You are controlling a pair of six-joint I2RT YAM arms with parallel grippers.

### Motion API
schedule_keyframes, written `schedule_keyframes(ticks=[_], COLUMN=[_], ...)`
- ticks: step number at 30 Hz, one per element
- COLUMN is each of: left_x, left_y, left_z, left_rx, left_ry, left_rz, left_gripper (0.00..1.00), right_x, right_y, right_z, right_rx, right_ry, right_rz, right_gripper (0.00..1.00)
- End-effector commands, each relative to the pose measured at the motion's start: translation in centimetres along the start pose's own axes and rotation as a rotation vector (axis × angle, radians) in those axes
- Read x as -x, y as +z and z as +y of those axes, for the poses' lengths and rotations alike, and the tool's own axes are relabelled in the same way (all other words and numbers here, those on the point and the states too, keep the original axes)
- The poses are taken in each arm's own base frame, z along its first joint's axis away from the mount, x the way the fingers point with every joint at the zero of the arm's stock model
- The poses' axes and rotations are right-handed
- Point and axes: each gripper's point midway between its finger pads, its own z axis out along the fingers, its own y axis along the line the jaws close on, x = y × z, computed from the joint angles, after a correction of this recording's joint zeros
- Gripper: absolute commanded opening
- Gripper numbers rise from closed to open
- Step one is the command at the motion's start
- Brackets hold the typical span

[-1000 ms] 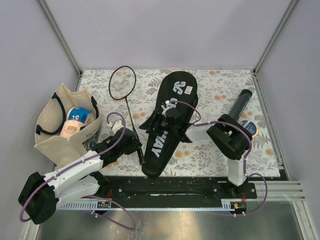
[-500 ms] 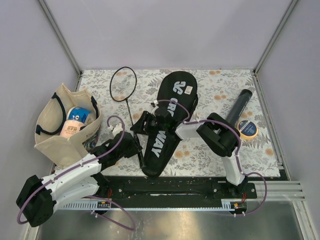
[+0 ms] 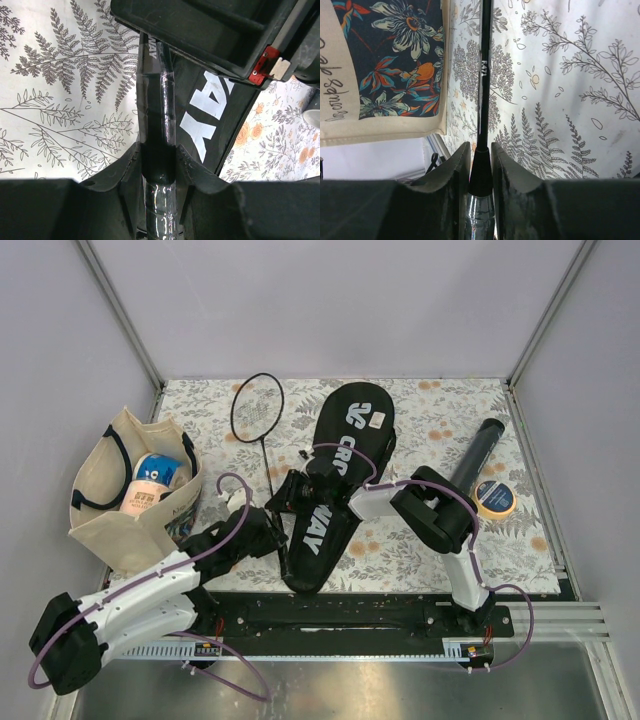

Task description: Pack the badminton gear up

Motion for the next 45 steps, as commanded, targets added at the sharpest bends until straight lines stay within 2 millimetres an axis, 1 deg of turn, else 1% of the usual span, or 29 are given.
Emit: schedule_keyframes(ticks=[1,2,3,5,7,8,9,10,12,14,15,16,18,21,24,26,29,32,34,35,36,38,39,40,41,42,45], left_x=[0.4,0.4,0.4,0.9,1.7,2.2,2.5,3.0,3.7,4.4,4.6,4.8,5.4,6.1,6.6,6.6,5.8,4.8,4.5,4.3,4.2,3.9,3.6,3.5,3.1,2.8,2.3], left_y=[-0.4,-0.5,-0.6,-1.1,-1.7,-2.1,-2.4,-2.8,-3.6,-4.5,-4.9,-5.4,-6.1,-7.1,-7.5,-7.4,-6.9,-5.6,-4.1,-3.1,-2.4,-1.5,-1.0,-0.7,-0.1,0.3,2.5], left_z=[-1.3,-1.3,-1.4,-1.8,-1.7,-1.7,-1.7,-1.9,-2.6,-3.7,-4.3,-4.8,-5.6,-6.8,-7.3,-7.6,-8.1,-8.5,-8.2,-8.0,-8.0,-9.0,-9.6,-10.5,-11.1,-11.8,-13.5], left_rx=[-0.060,-0.064,-0.072,-0.089,-0.094,-0.092,-0.094,-0.103,-0.135,-0.178,-0.200,-0.220,-0.248,-0.281,-0.296,-0.307,-0.340,-0.375,-0.345,-0.323,-0.305,-0.309,-0.310,-0.313,-0.306,-0.296,-0.217], left_ry=[0.012,0.021,0.035,0.054,0.065,0.065,0.073,0.083,0.132,0.205,0.235,0.269,0.325,0.389,0.433,0.467,0.515,0.559,0.577,0.589,0.594,0.614,0.631,0.651,0.683,0.720,0.825], left_rz=[-0.017,-0.020,-0.022,-0.040,-0.074,-0.098,-0.114,-0.132,-0.157,-0.173,-0.176,-0.182,-0.195,-0.212,-0.234,-0.232,-0.201,-0.174,-0.179,-0.174,-0.170,-0.171,-0.169,-0.178,-0.174,-0.183,-0.224], left_gripper=[0.00,0.00,0.03,0.18,0.32,0.41,0.55,0.62,0.70,0.74,0.75,0.75,0.76,0.75,0.73,0.72,0.70,0.66,0.65,0.63,0.63,0.61,0.61,0.61,0.61,0.62,0.64], right_x=[0.4,0.4,0.3,0.4,0.7,0.6,0.8,1.0,1.3,1.6,1.9,2.0,2.4,3.1,3.5,4.0,4.7,5.3,5.7,5.7,5.7,5.7,5.4,5.4,5.2,4.9,4.0], right_y=[0.0,0.0,-0.1,-0.4,-0.9,-1.2,-1.7,-2.3,-3.4,-4.8,-5.5,-6.4,-8.1,-11.0,-13.9,-16.0,-18.8,-21.8,-24.2,-25.0,-26.1,-27.9,-28.6,-29.3,-29.9,-30.3,-31.2], right_z=[2.3,2.4,2.5,2.9,3.7,4.2,5.1,5.8,7.1,8.0,8.4,8.2,8.7,8.5,7.6,7.1,5.7,4.9,4.8,4.1,3.9,3.3,3.3,2.7,2.6,2.3,1.4], right_rx=[0.054,0.057,0.061,0.079,0.107,0.124,0.145,0.162,0.192,0.217,0.224,0.220,0.243,0.244,0.236,0.232,0.203,0.179,0.138,0.090,0.065,0.011,0.002,-0.034,-0.039,-0.052,-0.062], right_ry=[-0.029,-0.029,-0.027,-0.027,-0.023,-0.023,-0.031,-0.040,-0.052,-0.058,-0.059,-0.052,-0.041,-0.033,-0.024,-0.012,0.009,-0.002,-0.055,-0.074,-0.096,-0.122,-0.133,-0.132,-0.132,-0.129,-0.107], right_rz=[-0.011,-0.011,-0.011,-0.017,-0.034,-0.034,-0.042,-0.051,-0.069,-0.086,-0.101,-0.115,-0.147,-0.204,-0.264,-0.311,-0.378,-0.458,-0.527,-0.554,-0.584,-0.634,-0.640,-0.665,-0.673,-0.674,-0.678], right_gripper=[0.25,0.22,0.18,0.11,0.04,0.02,0.00,0.00,0.00,0.00,0.00,0.00,0.00,0.00,0.00,0.00,0.00,0.00,0.00,0.00,0.00,0.00,0.00,0.00,0.00,0.00,0.00])
